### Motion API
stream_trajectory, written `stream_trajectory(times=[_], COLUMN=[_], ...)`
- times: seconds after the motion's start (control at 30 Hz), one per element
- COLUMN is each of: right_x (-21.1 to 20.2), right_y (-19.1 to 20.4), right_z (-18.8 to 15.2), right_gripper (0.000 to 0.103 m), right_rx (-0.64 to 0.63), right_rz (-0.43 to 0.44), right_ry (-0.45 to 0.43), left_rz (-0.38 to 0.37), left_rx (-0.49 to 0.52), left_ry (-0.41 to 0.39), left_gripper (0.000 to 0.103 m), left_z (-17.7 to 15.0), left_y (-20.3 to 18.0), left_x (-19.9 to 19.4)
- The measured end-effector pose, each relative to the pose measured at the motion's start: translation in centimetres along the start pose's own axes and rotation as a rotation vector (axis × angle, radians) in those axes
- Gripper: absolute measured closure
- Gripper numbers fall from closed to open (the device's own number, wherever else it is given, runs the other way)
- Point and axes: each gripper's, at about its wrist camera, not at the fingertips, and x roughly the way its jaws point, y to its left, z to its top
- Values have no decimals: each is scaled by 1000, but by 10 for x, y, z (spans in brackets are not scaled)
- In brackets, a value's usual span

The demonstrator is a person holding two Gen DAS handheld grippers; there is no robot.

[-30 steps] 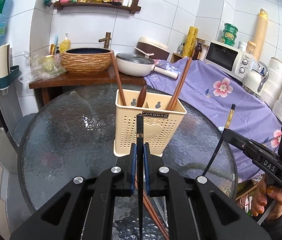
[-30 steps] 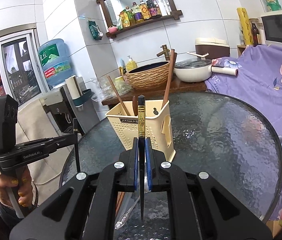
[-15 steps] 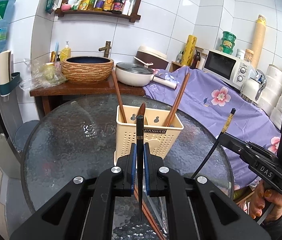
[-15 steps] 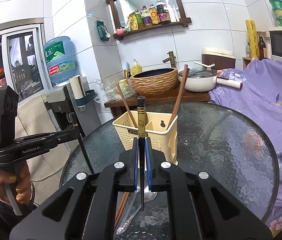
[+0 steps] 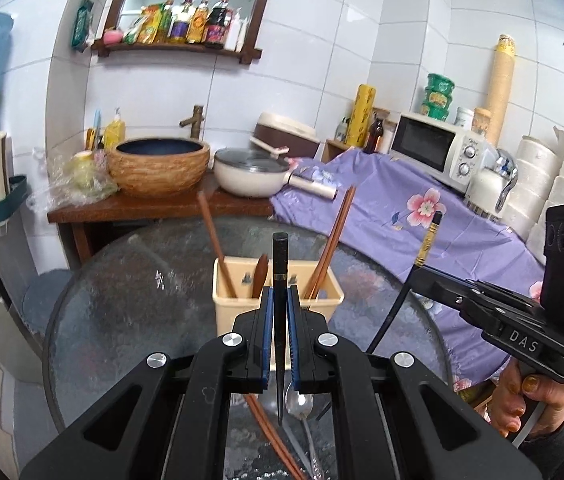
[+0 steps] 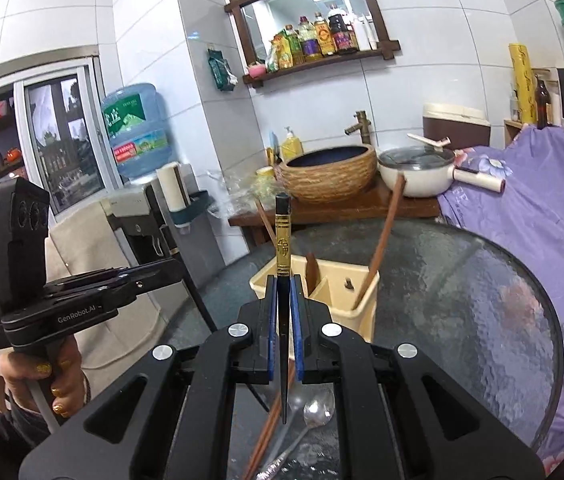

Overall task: Organize utensils
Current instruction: 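Lower both black chopsticks into the holder with both tools, then open both tools to release the black chopsticks in the holder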

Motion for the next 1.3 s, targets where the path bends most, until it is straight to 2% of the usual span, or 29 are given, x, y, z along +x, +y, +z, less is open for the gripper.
stream_trajectory(times=[0.17, 0.37, 0.57, 0.87, 1.13, 1.3], right_x=[-8, -18, 1, 51, 81, 89], right_y=[5, 12, 9, -8, -24, -32], right_z=[38, 89, 107, 71, 28, 15], right_gripper=[96, 96, 96, 96, 96, 96], right_rx=[-2, -43, -70, -64, -36, -22], right_rz=[27, -30, -107, -159, -184, -190], right_ry=[-36, -146, -198, -144, -70, -46], left_rz=[-3, 50, 75, 165, 166, 162], left_rx=[30, 27, -33, -86, -87, -106], left_ry=[-69, -185, -175, -118, -32, 9], left_gripper=[96, 96, 96, 96, 96, 96], left_z=[40, 92, 116, 90, 51, 36], left_y=[-9, -12, -3, 19, 21, 27], left_x=[-15, -29, -2, 57, 91, 104])
